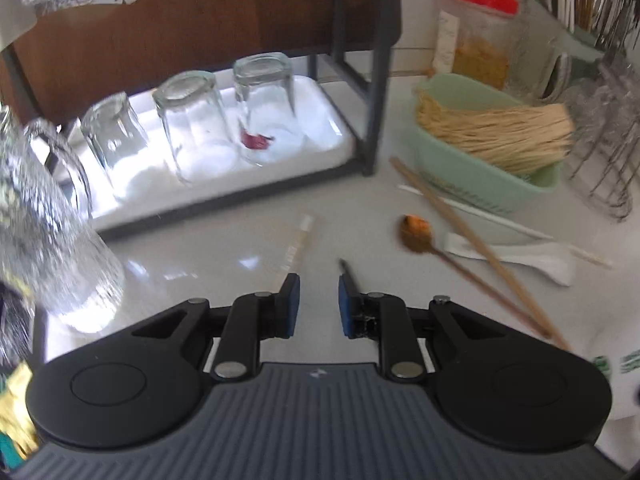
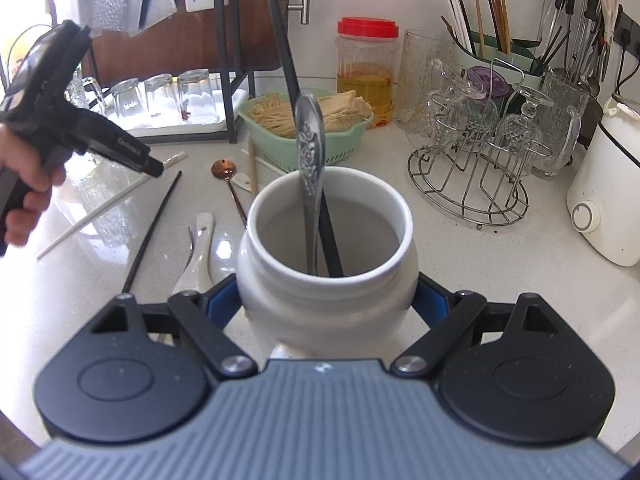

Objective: Organize utensils
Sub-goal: 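Grasp the long white stick with the left tool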

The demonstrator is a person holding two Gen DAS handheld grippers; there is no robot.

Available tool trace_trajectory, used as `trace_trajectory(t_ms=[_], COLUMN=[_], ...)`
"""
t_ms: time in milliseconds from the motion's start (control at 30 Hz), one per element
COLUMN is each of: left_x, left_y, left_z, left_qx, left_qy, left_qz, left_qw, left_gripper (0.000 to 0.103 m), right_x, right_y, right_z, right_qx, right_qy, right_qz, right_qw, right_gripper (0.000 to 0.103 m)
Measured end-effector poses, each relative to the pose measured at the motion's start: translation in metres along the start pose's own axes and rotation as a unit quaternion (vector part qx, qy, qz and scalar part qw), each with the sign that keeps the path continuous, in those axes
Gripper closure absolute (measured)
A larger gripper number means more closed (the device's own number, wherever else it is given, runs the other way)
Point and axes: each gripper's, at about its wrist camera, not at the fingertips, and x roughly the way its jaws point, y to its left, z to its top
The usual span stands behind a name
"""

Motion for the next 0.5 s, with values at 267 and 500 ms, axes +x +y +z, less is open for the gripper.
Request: trace_trajectory(t_ms=[267, 500], left_x=[0.026, 0.041], left_y=[0.008, 0.009], left_z=[0.002, 0.012], left_qx=[0.043, 0.032], left_qy=[0.008, 0.002], left_qz=[0.004, 0.009], left_qw=[0.9990, 0.9995], left_gripper=[0.079, 0.080], right_x=[0.001, 0.001], right_y=[0.001, 0.002], right_z=[0.002, 0.003], right_qx=[0.001, 0.002], right_qy=[0.004, 0.008], right_qz=[-0.002, -0.005], right_qw=[1.000, 1.000], right_gripper=[0.012, 0.012])
